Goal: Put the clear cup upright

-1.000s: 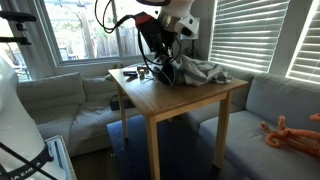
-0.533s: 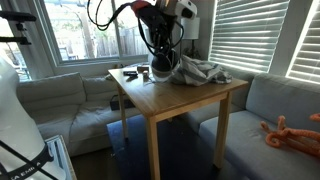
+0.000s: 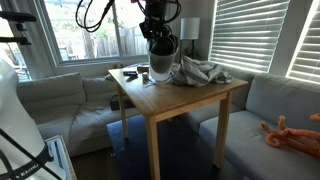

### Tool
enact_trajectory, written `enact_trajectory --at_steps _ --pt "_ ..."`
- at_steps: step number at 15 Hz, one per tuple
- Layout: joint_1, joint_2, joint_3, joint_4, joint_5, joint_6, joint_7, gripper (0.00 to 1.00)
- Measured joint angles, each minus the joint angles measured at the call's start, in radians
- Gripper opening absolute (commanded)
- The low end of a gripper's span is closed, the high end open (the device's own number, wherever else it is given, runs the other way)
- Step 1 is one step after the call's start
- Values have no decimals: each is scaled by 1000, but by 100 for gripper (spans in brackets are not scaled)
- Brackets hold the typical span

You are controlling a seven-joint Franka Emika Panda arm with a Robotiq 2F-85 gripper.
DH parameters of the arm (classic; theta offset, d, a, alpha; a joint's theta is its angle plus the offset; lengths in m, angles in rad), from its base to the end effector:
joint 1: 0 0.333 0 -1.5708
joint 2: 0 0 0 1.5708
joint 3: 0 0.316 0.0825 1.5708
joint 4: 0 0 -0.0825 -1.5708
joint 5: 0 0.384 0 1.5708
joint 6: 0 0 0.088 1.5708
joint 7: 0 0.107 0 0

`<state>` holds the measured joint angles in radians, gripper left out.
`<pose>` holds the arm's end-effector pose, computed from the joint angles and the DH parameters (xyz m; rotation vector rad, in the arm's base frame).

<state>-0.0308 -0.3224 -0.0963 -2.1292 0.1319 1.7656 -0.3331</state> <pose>0.4520 -0.0502 0.5391 -2.9642 -0.2723 0.0088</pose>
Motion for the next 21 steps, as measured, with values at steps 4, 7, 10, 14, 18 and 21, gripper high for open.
enact_trajectory --at_steps 4,7,10,14,18,21 --pt "24 31 69 68 -160 -135 38 2" --pt "39 57 110 99 -278 -213 43 2" --pt "70 94 151 125 -391 -251 40 2" --pt "115 165 198 172 -515 -266 7 2" --pt "155 238 233 227 -523 -280 2 2" --pt "180 276 255 261 -523 -267 1 2"
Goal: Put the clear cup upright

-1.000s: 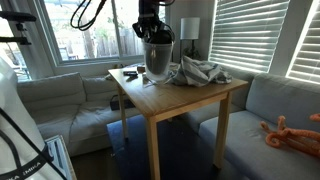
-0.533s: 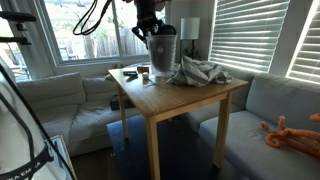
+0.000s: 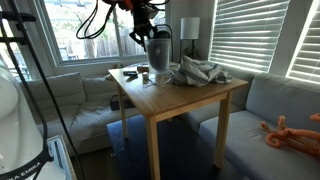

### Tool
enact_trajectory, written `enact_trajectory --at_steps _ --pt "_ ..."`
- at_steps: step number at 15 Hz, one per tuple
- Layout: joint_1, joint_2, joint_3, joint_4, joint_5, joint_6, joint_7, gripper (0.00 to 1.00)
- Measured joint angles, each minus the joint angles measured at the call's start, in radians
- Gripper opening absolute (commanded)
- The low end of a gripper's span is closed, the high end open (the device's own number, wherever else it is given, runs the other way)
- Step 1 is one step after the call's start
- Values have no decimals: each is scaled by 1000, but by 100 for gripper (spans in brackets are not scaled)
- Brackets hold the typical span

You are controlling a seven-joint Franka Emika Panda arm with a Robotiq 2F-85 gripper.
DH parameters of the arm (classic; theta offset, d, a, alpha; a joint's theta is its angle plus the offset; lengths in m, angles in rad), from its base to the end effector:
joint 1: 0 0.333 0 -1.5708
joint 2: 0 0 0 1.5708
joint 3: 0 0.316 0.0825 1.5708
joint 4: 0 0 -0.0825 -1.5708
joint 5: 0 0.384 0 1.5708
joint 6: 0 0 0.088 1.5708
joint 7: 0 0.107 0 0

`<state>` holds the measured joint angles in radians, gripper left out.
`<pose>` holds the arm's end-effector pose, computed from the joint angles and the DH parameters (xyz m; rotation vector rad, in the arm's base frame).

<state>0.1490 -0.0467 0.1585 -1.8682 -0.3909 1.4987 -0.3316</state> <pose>0.5005 0.1151 0.5160 2.5596 0.8963 -0.4495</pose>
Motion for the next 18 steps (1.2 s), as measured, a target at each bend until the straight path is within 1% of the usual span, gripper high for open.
enact_trajectory --at_steps 4,11,15,16,18 --pt "8 28 6 28 11 46 0 2" --pt "-3 58 -10 36 55 141 -4 2" --pt "-5 86 -18 30 65 152 -7 2" --pt "-5 91 -18 28 69 153 -8 11" --pt "-5 92 -18 28 73 153 -10 22"
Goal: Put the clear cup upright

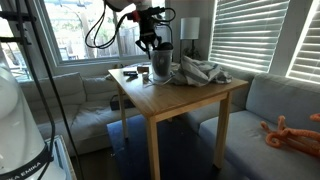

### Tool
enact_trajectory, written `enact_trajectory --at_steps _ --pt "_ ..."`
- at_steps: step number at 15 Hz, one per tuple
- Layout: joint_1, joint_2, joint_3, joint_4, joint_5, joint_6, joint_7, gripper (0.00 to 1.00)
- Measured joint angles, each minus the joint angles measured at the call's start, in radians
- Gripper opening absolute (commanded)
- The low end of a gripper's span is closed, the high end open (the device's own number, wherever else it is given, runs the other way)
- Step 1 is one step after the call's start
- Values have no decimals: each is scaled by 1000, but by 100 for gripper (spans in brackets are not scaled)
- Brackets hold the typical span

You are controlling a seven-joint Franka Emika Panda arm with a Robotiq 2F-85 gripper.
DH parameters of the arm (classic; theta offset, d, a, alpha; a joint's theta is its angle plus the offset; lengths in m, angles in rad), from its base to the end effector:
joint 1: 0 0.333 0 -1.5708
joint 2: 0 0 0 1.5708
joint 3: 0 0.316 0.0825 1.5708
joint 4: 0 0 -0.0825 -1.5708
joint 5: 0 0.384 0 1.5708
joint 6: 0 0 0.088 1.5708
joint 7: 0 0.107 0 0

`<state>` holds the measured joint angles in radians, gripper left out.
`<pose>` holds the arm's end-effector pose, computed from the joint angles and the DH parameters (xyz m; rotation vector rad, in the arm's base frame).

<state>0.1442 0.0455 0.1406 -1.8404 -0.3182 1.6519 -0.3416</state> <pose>0.5366 0.1236 0.4847 2.6555 0.9550 -0.3427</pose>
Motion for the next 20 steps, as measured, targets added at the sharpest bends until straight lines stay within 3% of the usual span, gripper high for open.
enact_trajectory --at_steps 2,4,8,11,13,14,17,20 --pt "0 0 0 0 4 1 -1 38" --pt "0 -1 0 -1 5 6 -1 40" --pt "1 -16 1 -3 5 23 -1 39" --pt "2 -45 3 -9 5 38 -1 23" --pt "5 -74 6 -18 5 41 -1 25" --pt "6 -89 8 -21 5 42 -1 44" --pt "9 -145 14 -32 7 42 4 58" --pt "7 -226 8 -51 36 42 36 78"
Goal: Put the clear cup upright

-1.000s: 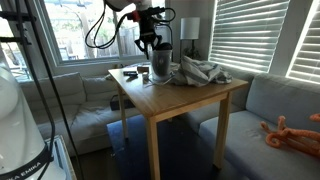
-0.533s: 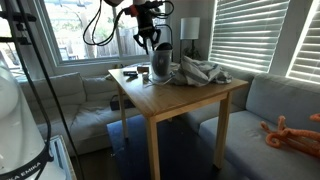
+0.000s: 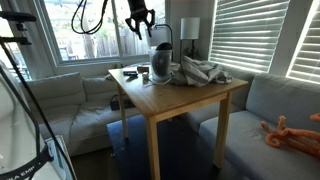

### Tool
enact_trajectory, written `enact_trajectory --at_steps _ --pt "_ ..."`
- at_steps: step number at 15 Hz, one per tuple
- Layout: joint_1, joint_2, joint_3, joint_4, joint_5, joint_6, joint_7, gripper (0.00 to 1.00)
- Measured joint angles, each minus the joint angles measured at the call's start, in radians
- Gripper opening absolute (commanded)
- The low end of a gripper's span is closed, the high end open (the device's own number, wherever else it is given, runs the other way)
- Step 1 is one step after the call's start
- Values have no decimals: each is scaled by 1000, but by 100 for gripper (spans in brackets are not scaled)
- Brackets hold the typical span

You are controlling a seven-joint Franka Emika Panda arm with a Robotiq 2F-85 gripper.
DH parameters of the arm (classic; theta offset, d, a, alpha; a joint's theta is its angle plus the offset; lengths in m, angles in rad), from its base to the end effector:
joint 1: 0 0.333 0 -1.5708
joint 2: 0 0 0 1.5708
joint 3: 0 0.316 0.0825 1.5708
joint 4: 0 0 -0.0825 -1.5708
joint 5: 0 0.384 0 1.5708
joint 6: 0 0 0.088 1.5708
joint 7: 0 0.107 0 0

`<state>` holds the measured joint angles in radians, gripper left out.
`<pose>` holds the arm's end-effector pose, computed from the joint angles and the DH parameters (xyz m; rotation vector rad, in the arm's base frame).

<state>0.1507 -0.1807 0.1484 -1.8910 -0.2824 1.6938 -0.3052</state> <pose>0.4872 0.1281 0.5819 2.6915 0.8908 -0.0288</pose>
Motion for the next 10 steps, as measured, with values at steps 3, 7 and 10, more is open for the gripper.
enact_trajectory --at_steps 3,7,10 --pt "-9 -106 -36 -31 61 0 31 100" --pt "-39 -252 -139 -80 178 -1 34 100" --pt "-71 -321 -209 -110 255 -1 48 100"
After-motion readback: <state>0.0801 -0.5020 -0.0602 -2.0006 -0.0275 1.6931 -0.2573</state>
